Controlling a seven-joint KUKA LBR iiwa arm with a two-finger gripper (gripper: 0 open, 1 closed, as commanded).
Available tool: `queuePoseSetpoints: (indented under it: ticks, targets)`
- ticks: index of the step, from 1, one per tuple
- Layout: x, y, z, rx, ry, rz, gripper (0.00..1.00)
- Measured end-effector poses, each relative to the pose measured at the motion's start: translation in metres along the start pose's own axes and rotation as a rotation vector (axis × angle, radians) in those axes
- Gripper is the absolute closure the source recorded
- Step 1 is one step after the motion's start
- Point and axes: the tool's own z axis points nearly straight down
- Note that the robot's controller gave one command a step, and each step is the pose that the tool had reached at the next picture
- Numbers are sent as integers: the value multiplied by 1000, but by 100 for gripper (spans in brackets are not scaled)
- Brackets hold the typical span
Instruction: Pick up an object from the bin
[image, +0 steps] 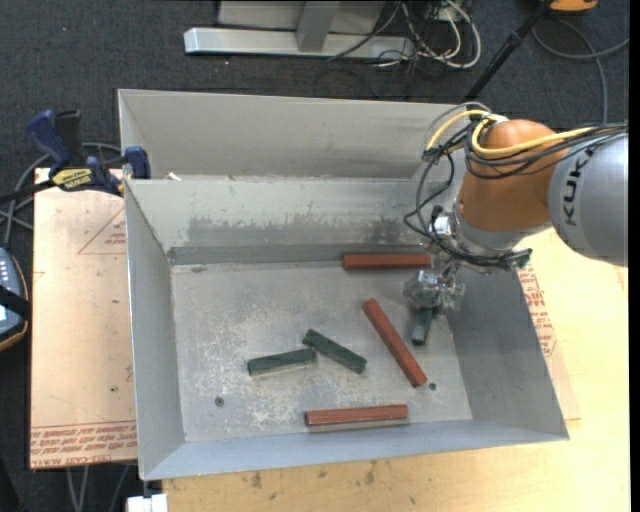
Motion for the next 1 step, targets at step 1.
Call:
queuePoseSetpoints:
  ticks: [1]
  targets:
    - [-2,-2,-94,9,-1,3,100]
